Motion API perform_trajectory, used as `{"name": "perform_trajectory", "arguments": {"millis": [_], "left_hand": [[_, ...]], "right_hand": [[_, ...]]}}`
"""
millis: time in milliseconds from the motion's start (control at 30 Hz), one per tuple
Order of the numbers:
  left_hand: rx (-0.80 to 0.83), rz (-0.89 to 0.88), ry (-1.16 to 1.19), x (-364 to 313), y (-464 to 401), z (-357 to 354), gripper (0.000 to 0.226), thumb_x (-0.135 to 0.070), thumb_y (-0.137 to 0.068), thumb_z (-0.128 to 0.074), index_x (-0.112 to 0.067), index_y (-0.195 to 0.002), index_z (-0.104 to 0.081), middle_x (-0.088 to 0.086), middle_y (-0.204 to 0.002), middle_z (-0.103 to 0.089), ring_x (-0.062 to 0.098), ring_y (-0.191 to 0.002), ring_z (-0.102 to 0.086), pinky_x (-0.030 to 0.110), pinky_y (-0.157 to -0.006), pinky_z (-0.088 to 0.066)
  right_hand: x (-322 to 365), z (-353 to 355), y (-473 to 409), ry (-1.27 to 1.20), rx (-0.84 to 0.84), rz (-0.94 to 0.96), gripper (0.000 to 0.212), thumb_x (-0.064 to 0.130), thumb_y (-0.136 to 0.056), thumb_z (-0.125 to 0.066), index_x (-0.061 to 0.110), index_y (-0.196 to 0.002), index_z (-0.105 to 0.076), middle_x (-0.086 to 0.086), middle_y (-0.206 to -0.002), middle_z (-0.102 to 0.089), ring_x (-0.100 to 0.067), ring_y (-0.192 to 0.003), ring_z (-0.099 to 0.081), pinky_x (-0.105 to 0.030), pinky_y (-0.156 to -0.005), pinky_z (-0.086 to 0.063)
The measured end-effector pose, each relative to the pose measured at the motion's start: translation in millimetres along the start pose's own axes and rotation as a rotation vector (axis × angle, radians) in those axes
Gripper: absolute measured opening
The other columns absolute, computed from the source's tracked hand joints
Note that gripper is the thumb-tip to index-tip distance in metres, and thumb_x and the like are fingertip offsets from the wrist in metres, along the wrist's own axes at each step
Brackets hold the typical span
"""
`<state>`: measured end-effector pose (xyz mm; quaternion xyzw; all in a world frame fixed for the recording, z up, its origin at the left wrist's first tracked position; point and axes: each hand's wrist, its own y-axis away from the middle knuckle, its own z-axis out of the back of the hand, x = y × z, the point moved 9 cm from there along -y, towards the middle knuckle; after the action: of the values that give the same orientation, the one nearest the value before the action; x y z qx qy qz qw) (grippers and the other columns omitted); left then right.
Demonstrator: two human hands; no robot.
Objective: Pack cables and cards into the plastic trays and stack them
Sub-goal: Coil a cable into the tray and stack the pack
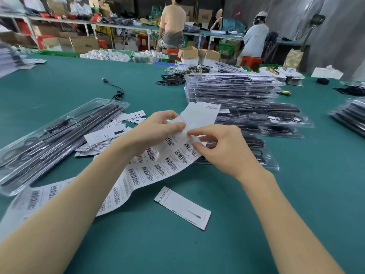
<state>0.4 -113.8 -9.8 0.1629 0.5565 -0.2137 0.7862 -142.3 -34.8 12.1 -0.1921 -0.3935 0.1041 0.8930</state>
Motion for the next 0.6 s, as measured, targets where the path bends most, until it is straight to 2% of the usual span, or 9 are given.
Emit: {"name": "perform_trajectory", "arguments": {"millis": [100,267,600], "left_hand": [[0.000,-0.007,0.021,-0.7,0.3,-0.9,0.017,-0.024,-0.101,-0.059,-0.012,-0.111,-0.063,0.012,-0.094,-0.077,0.029,-0.082,-0.075,0.036,-0.071,-0.057],[-0.017,-0.005,0.032,1.2,-1.5,0.8,0.017,-0.023,-0.099,-0.061,-0.010,-0.110,-0.064,0.016,-0.098,-0.076,0.037,-0.089,-0.074,0.043,-0.079,-0.057],[0.005,0.002,0.038,0.5,0.4,-3.1,0.016,-0.024,-0.100,-0.061,-0.013,-0.111,-0.063,0.013,-0.095,-0.077,0.027,-0.079,-0.074,0.032,-0.066,-0.057]], "right_hand": [[-0.1,2.7,0.4,-0.003,-0.051,-0.015,0.019,0.020,-0.087,-0.077,0.027,-0.104,-0.080,0.011,-0.098,-0.076,0.001,-0.090,-0.069,-0.017,-0.075,-0.053],[4.1,6.1,1.5,0.051,-0.122,0.000,0.015,0.023,-0.085,-0.078,0.027,-0.098,-0.082,0.012,-0.096,-0.078,0.000,-0.083,-0.068,-0.033,-0.077,-0.057],[3.1,4.3,0.7,0.069,-0.107,-0.028,0.008,0.022,-0.079,-0.079,0.029,-0.081,-0.077,0.014,-0.086,-0.071,-0.005,-0.082,-0.068,-0.038,-0.075,-0.056]]}}
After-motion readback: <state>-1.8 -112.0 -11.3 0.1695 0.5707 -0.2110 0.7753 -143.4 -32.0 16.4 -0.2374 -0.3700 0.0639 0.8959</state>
